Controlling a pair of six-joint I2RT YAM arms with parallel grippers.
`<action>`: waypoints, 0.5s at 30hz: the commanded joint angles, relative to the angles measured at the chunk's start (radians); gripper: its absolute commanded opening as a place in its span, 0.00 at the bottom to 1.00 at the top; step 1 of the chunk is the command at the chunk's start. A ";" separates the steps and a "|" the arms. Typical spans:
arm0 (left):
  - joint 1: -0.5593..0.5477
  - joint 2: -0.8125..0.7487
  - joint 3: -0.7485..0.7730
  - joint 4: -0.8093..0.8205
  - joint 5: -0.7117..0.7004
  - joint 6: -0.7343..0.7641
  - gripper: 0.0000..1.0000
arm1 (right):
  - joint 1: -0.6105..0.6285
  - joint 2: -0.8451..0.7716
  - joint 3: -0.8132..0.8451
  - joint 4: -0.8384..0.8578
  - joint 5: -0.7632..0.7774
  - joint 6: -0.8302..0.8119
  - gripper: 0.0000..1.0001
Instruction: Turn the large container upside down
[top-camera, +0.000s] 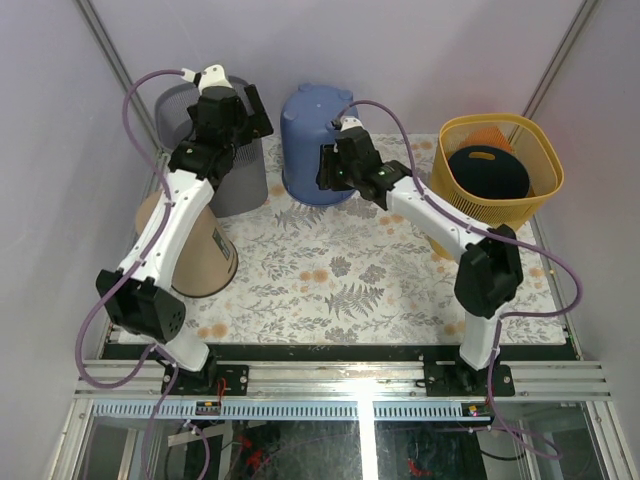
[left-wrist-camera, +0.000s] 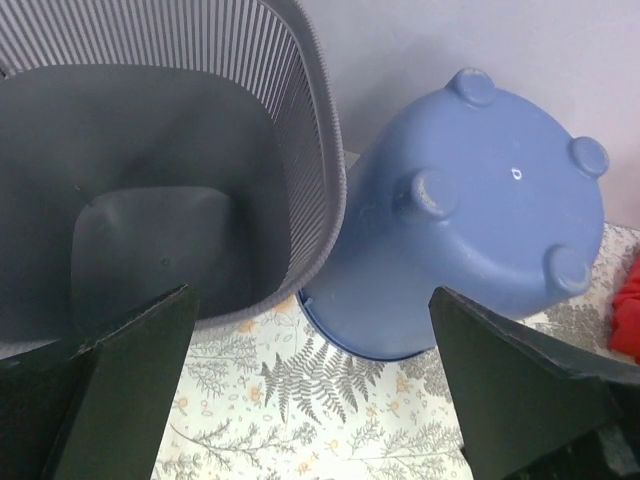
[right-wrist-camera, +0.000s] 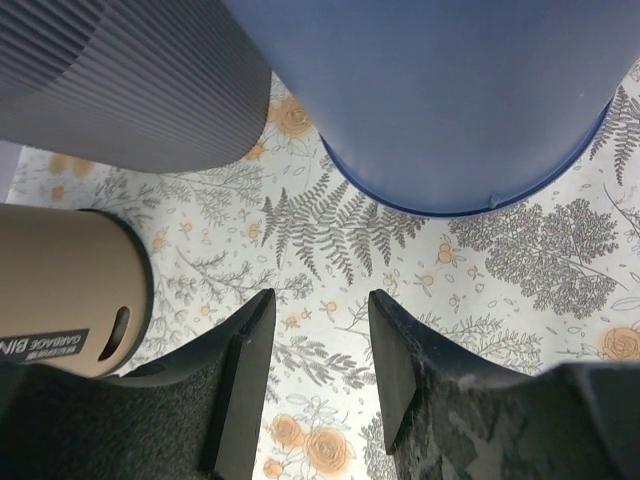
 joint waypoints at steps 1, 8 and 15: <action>0.008 0.067 0.033 0.166 -0.034 0.056 1.00 | -0.001 -0.090 -0.059 0.037 -0.031 0.012 0.49; 0.016 0.243 0.166 0.170 -0.105 0.056 0.98 | -0.001 -0.176 -0.161 0.031 -0.020 0.019 0.49; 0.017 0.341 0.237 0.170 -0.121 0.072 0.77 | -0.011 -0.213 -0.204 0.033 0.007 0.010 0.49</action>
